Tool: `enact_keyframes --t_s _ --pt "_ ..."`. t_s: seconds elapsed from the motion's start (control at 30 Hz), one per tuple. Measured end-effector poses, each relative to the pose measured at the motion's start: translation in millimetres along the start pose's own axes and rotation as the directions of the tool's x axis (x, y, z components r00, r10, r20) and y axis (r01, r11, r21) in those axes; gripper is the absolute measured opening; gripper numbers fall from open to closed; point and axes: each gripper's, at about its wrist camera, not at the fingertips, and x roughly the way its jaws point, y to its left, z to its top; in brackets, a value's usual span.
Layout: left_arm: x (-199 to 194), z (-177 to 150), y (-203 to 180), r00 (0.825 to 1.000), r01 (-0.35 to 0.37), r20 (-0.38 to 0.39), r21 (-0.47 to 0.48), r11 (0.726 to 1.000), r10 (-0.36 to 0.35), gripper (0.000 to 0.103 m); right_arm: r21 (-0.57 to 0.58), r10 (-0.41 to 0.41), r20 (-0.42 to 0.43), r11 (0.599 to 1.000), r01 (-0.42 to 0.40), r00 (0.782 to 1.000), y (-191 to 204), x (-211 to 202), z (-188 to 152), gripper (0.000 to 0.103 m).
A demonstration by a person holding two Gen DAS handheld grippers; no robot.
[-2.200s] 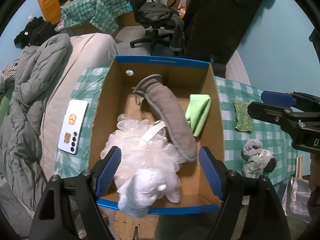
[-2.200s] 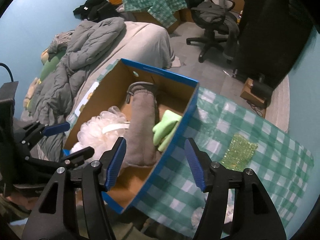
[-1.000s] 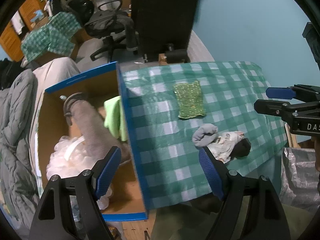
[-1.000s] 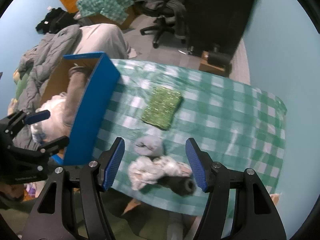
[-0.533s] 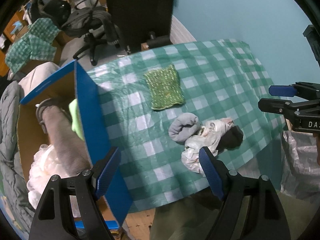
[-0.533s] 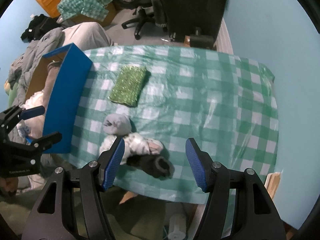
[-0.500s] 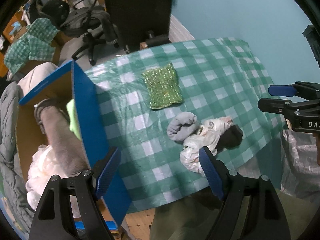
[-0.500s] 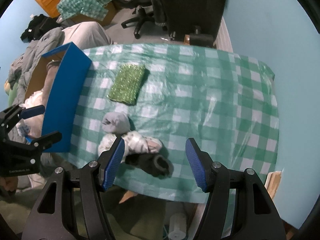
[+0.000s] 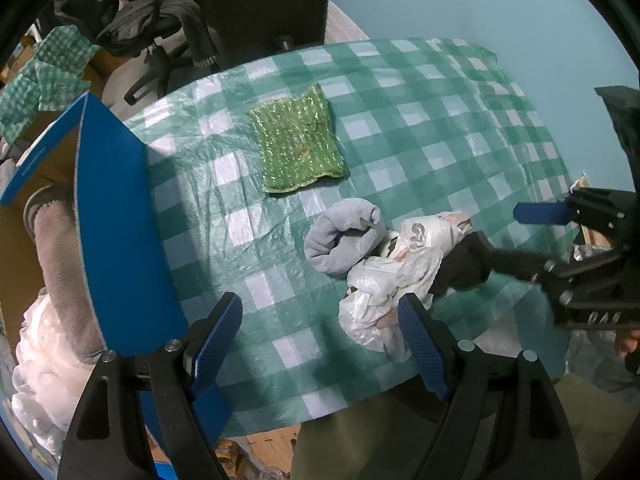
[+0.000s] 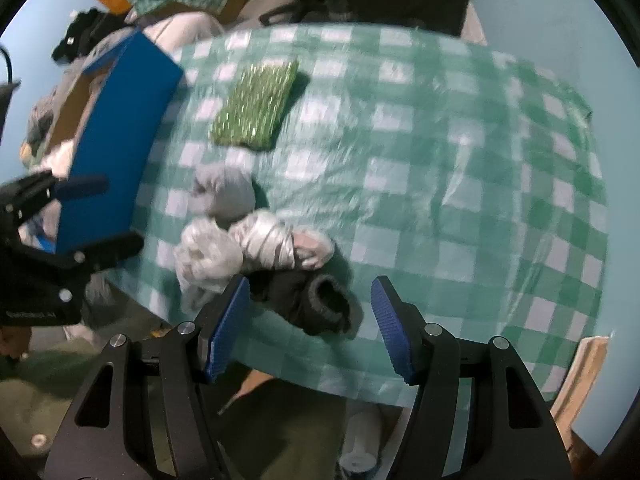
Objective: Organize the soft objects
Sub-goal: 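Grasp the black sock with the right tool while the left tool grasps the white wrapped sock bundle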
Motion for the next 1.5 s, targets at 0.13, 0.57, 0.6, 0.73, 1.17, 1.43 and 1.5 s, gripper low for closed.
enact_keyframes --t_s 0.13,0.57,0.6,0.73,1.17,1.43,1.5 --pt "8 -2 -4 1.000 0.000 -0.004 0.004 1.000 0.000 0.081 -0.022 0.013 -0.028 1.000 -0.013 1.000 2 16 -5 0.064" --pt "18 -3 -14 1.000 -0.004 -0.019 -0.007 1.000 0.004 0.081 -0.069 0.006 -0.082 0.998 -0.012 0.997 -3 47 -10 0.051" --pt "18 -3 -14 1.000 -0.002 -0.019 -0.007 1.000 0.002 0.081 -0.062 0.016 -0.081 0.998 -0.021 0.997 -6 46 -10 0.048" --pt "19 0 -18 1.000 0.002 -0.018 -0.006 1.000 -0.002 0.081 -0.052 -0.009 -0.068 0.999 0.005 0.998 -16 40 -11 0.048" --pt "34 10 -52 0.998 0.030 -0.051 0.069 0.997 -0.027 0.082 0.120 -0.085 -0.013 0.989 0.086 0.996 -86 13 -13 0.049" --pt "64 17 -71 0.996 -0.007 -0.092 0.123 0.992 0.019 0.088 0.052 -0.098 0.004 0.994 0.098 0.995 -77 6 -19 0.064" --pt "69 19 -75 0.995 -0.020 -0.095 0.132 0.991 0.033 0.088 0.023 -0.100 0.002 0.995 0.100 0.995 -74 7 -20 0.065"
